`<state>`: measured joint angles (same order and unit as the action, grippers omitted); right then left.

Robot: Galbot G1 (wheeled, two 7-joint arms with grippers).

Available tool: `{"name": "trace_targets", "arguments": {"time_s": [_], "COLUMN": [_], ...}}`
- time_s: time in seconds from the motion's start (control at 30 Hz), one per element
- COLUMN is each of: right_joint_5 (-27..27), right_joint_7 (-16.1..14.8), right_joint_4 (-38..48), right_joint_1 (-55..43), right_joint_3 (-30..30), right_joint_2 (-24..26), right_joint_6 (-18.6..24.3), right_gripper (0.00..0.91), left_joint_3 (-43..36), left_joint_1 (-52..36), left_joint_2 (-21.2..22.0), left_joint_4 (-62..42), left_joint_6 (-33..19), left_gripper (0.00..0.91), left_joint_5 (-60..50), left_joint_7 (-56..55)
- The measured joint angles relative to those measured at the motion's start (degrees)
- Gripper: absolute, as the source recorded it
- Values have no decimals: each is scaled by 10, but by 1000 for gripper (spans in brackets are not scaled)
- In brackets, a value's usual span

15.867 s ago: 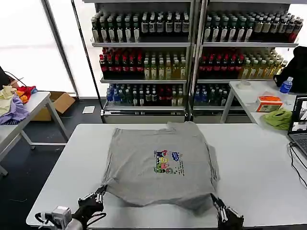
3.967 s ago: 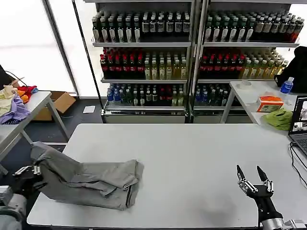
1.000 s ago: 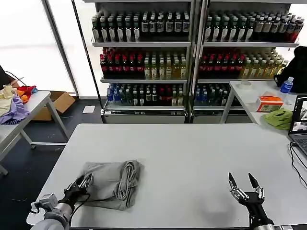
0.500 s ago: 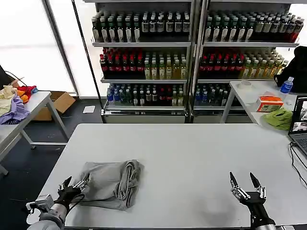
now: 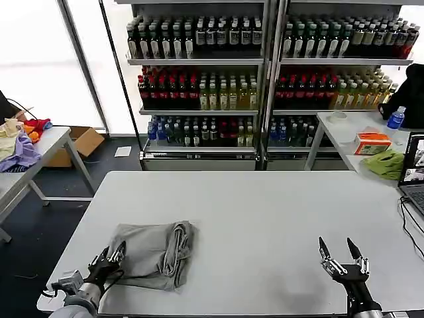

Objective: Fold and organize the clothes.

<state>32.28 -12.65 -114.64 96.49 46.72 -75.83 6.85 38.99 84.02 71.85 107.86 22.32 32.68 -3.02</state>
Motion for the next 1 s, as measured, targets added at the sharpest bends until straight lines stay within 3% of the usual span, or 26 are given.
{"name": "trace_targets", "arguments": {"time_s": [0.63,1.0], "right_joint_5": [3,10], "right_joint_7": [5,9], "right_joint_4": [-2,-1], "right_joint_1": [-2,-2], "right_joint_3": [3,8], "right_joint_2": [0,10], "right_joint_6": [-1,0], "right_gripper": [907,907], "left_joint_3": [56,182], "left_joint_1": [19,34], "left_joint_2": [-11,-115], "left_joint_4": [70,88], "left_joint_6": [0,32], "left_gripper": [10,10], "left_joint_5": [92,211], "left_joint_7": [-30,-28]}}
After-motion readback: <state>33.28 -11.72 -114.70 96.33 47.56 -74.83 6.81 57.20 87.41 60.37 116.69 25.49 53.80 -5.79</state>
